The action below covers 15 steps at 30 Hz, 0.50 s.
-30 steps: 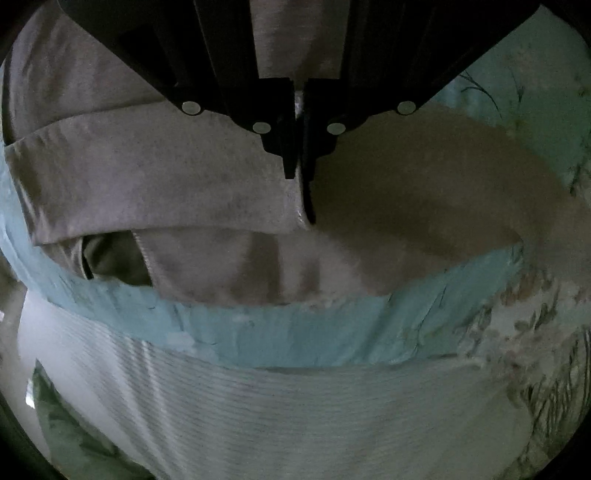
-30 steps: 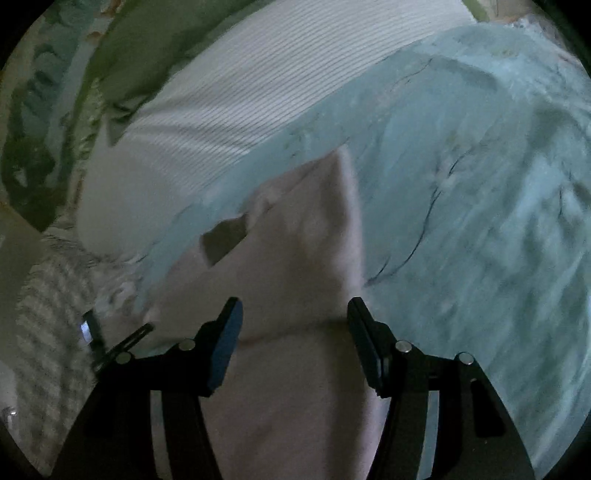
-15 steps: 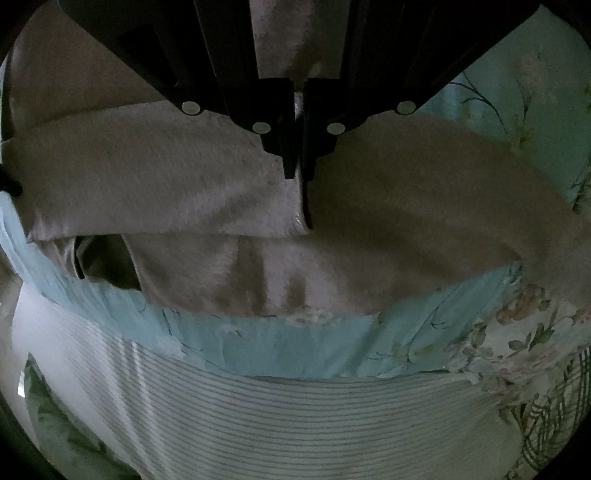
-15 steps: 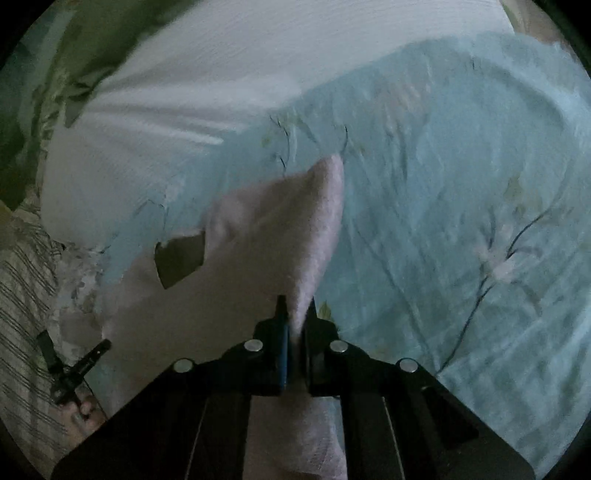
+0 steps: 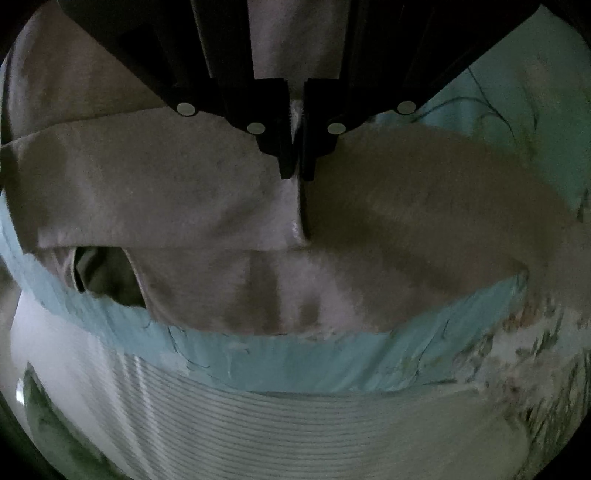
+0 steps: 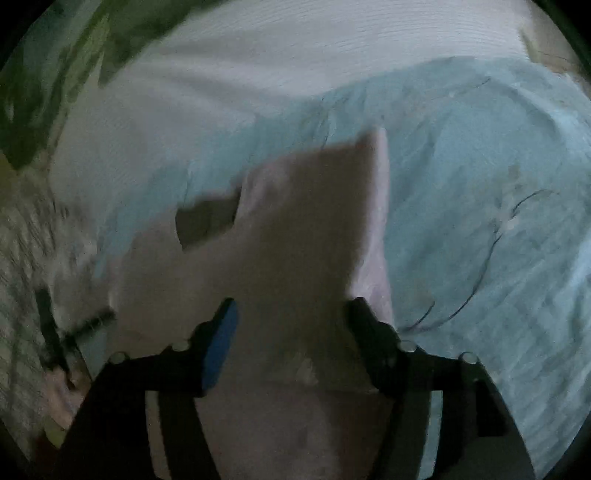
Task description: Fold small clothes
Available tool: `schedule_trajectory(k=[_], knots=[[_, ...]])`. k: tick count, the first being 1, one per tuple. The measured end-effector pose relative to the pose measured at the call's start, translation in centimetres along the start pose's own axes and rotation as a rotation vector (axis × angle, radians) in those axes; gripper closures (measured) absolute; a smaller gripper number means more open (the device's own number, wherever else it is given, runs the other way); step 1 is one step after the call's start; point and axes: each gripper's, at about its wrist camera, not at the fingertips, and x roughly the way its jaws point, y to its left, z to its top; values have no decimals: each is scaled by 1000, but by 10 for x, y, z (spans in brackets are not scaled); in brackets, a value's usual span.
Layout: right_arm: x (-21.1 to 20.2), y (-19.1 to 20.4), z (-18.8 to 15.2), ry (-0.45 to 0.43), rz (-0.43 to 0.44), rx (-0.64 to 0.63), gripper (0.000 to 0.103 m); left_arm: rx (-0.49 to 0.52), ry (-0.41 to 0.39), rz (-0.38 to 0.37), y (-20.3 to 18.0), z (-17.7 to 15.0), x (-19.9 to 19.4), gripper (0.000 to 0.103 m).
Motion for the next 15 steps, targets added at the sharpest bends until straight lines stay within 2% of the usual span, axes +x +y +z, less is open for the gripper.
schedule_trajectory(k=[2, 3, 4, 5, 7, 11, 15], knots=[[1, -4, -5, 0, -56, -6, 39, -27, -1, -6, 8, -4, -6, 85], [-4, -8, -4, -7, -62, 22, 39, -37, -1, -2, 12, -6, -9, 72], [-11, -10, -3, -18, -62, 44, 39, -53, -5, 9, 20, -9, -14, 63], [-20, -9, -2, -41, -60, 49, 39, -69, -16, 29, 30, -11, -20, 53], [-43, -3, -3, -114, -62, 21, 39, -104, -29, 68, 50, -13, -30, 43], [-70, 16, -10, -165, -16, -12, 38, -260, -30, 95, 115, -17, -42, 37], [-65, 34, -24, -113, 47, -10, 38, -390, -18, 144, 171, -20, -41, 33]])
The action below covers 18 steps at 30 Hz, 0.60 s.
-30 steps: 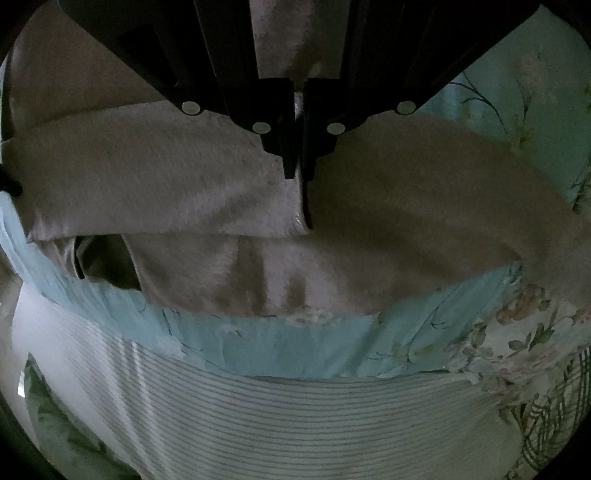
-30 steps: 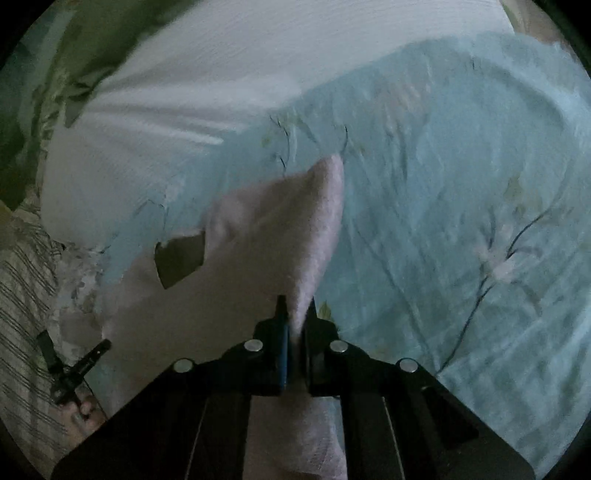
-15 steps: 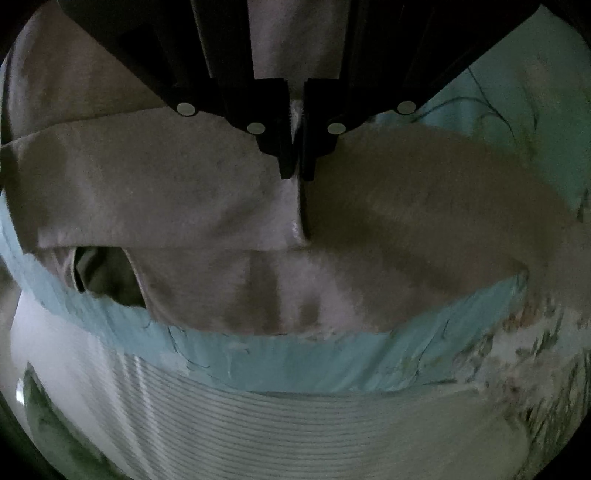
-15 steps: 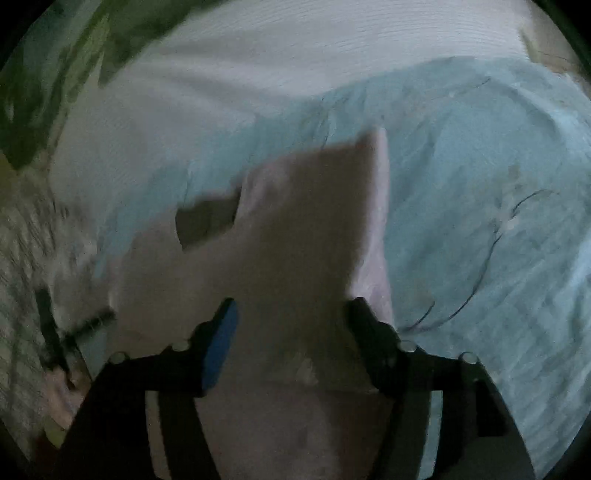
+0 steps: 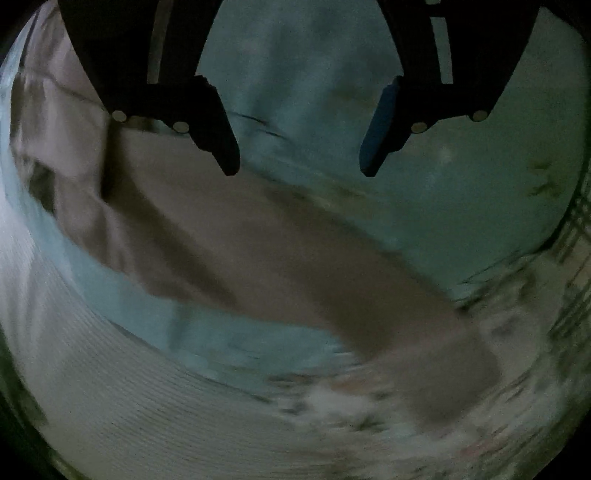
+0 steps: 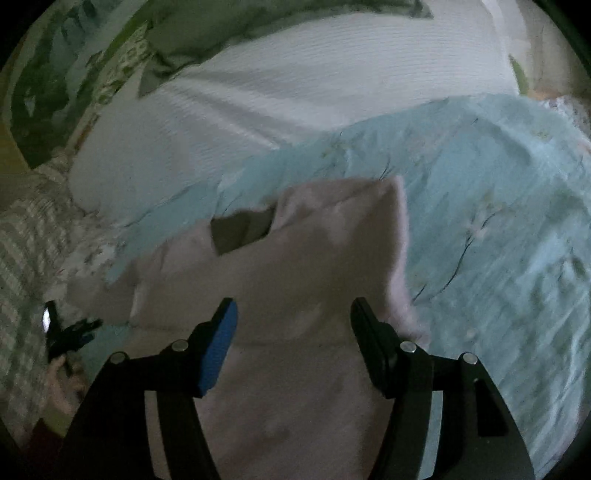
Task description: Fold small clothes
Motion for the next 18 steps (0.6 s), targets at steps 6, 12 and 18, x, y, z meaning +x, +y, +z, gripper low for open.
schedule_trajectory(k=[6, 12, 18], knots=[[16, 20, -28, 105, 59, -24, 38, -172, -37, 105, 64, 40, 16, 26], [32, 26, -41, 166, 71, -13, 38, -197, -139, 267, 92, 98, 11, 25], [46, 30, -52, 216, 116, 23, 38, -186, -212, 371, 109, 146, 3, 24]])
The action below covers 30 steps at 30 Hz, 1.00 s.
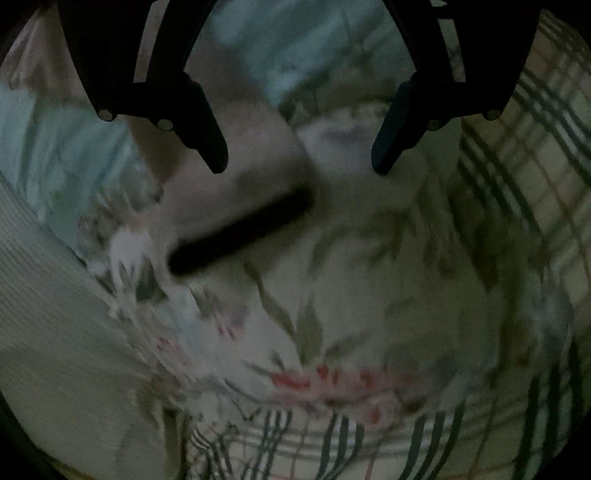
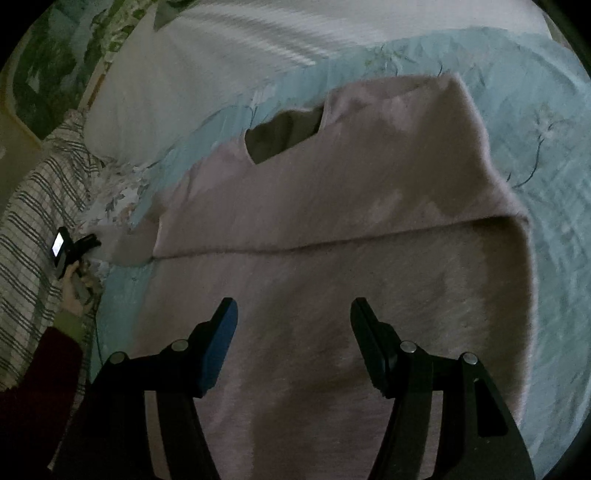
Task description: Fold small clothes
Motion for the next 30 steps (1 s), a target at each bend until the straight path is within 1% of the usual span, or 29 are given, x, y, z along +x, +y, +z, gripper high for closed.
schedule_trajectory(k=[1, 2, 3, 4, 5, 6, 8, 10, 12, 15, 16, 17, 19, 20, 22, 24, 25, 26, 27, 30], knots=[[1, 1, -1, 3, 5, 0, 38, 16, -14, 12, -3, 5, 1, 38], [2, 2, -2, 3, 8, -1, 38, 41, -23, 25, -7, 8, 2, 57], [1, 4, -4, 2, 11, -5, 38, 63, -20, 13, -8, 7, 2, 89], [1, 6, -4, 2, 13, -11, 38, 74, -6, -30, -9, 8, 2, 98], [1, 7, -5, 1, 15, -14, 38, 73, -7, -62, -9, 7, -1, 98], [1, 7, -5, 0, 18, -17, 38, 83, -23, -72, -11, 5, -7, 99], [-1, 7, -7, -1, 27, -16, 38, 116, -56, -92, -18, -3, -24, 99], [-2, 7, -9, -5, 34, -15, 38, 142, -71, -144, -23, -18, -48, 99], [-5, 8, -11, -9, 41, -15, 38, 181, -78, -209, -37, -35, -75, 99], [-9, 7, -15, -15, 51, -12, 38, 238, -80, -346, -72, -62, -112, 99], [-10, 6, -16, -16, 53, -10, 38, 251, -77, -378, -80, -72, -122, 99], [-12, 5, -17, -17, 56, -8, 38, 271, -73, -437, -94, -87, -142, 99], [-16, 2, -20, -22, 56, -4, 38, 307, -60, -535, -123, -110, -167, 99], [-18, 1, -21, -27, 55, -1, 38, 318, -55, -568, -136, -119, -174, 99], [-23, -4, -22, -36, 53, 7, 38, 362, -30, -671, -173, -145, -202, 99], [-30, -10, -24, -49, 46, 19, 38, 403, -10, -739, -204, -164, -220, 99], [-33, -14, -25, -55, 43, 27, 38, 432, -4, -775, -223, -178, -233, 99], [-37, -19, -26, -63, 39, 38, 38, 446, 3, -794, -233, -187, -242, 99], [-40, -23, -26, -68, 37, 47, 38, 474, 26, -834, -254, -203, -253, 99], [-49, -34, -27, -89, 29, 78, 38, 520, 55, -886, -294, -233, -272, 99]])
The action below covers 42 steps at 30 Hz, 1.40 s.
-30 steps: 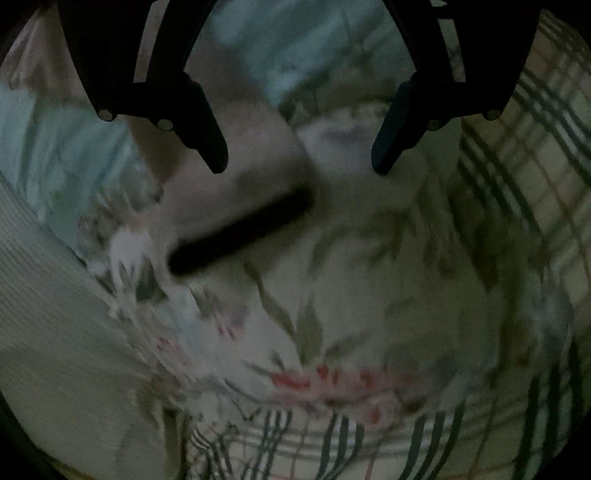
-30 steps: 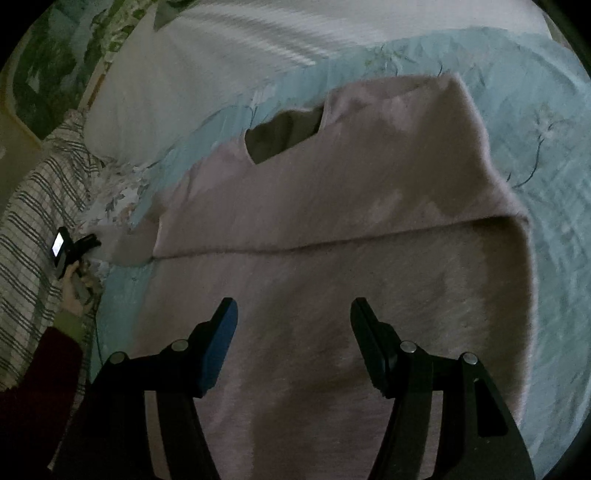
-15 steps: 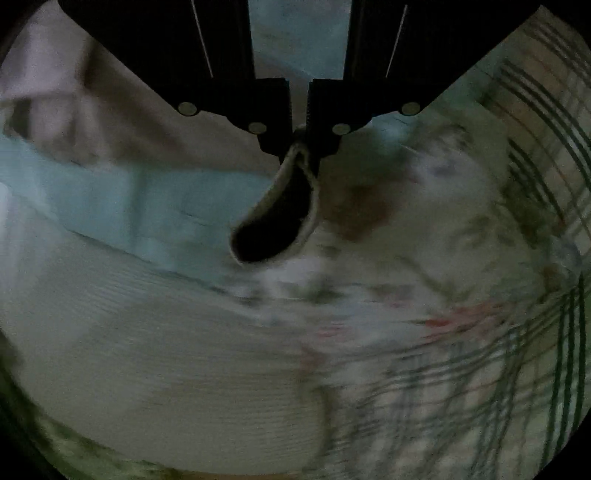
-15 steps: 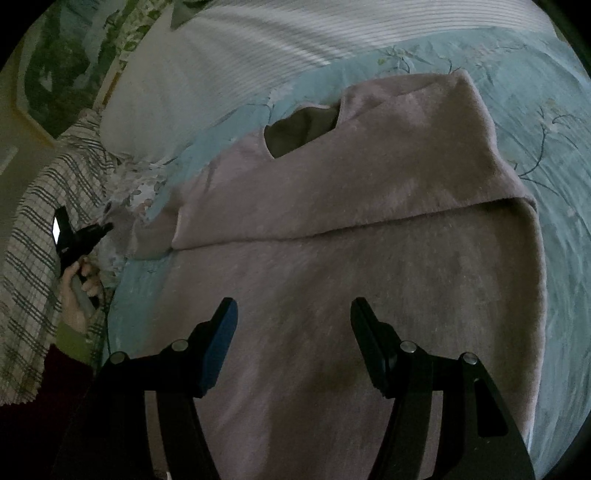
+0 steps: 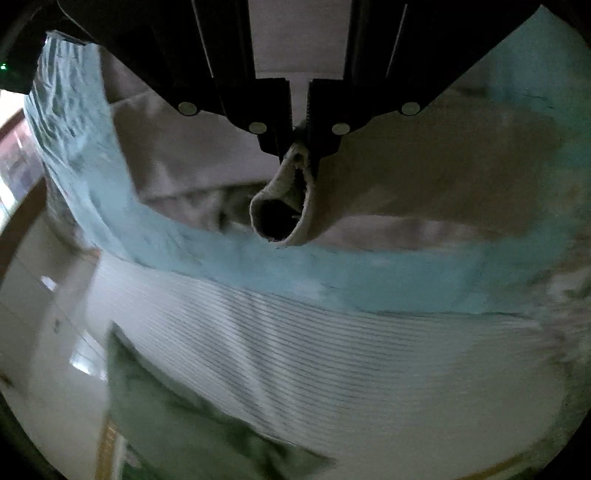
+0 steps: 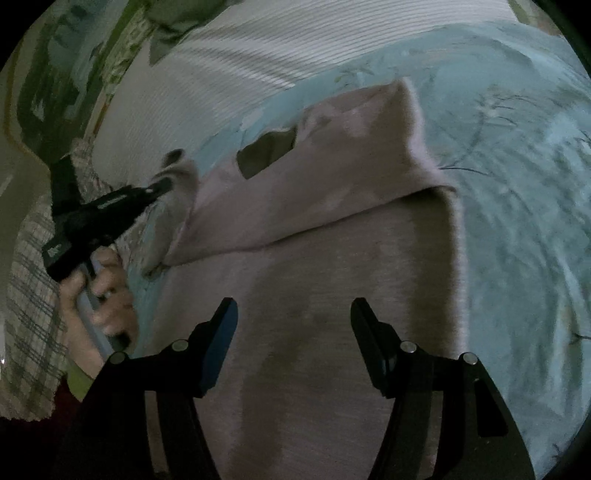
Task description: Fold small clothes
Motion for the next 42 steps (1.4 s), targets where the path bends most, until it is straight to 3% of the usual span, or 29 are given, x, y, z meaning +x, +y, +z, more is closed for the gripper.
schedule_trajectory(k=[5, 11, 12, 14, 16, 18, 21, 25, 29, 32, 34, 35, 37, 42], knots=[[-15, -13, 2, -34, -20, 23, 38, 54, 74, -40, -62, -26, 48, 99], [-16, -15, 13, -57, -19, 48, 38, 110, 186, -39, -84, -52, 103, 97], [-14, -14, 16, -59, -13, 50, 38, 116, 203, -45, -83, -57, 107, 94], [-9, -9, 22, -58, 1, 49, 38, 122, 232, -61, -82, -66, 108, 77], [0, -4, 30, -53, 7, 39, 34, 117, 241, -80, -76, -72, 98, 53], [12, 2, 39, -41, 18, 31, 31, 110, 219, -70, -64, -78, 80, 41], [35, 12, 51, -18, 36, 14, 31, 85, 179, -31, -34, -88, 51, 39], [76, 25, 74, 20, 37, -6, 30, 28, 133, 133, 27, -96, 22, 39], [117, 28, 92, 66, 51, 16, 30, -133, 108, 289, 110, -97, -1, 39], [149, 30, 98, 106, 25, 14, 30, -255, 104, 344, 158, -98, -6, 39], [161, 36, 101, 115, -7, -17, 55, -319, 118, 364, 181, -100, -4, 39], [164, 39, 102, 120, -12, -29, 94, -343, 118, 355, 189, -100, -3, 39], [162, 43, 107, 124, 28, -19, 97, -345, 111, 357, 192, -98, -1, 39], [86, 50, 132, -92, 71, -67, 97, -296, 119, 395, 188, -85, 14, 39]])
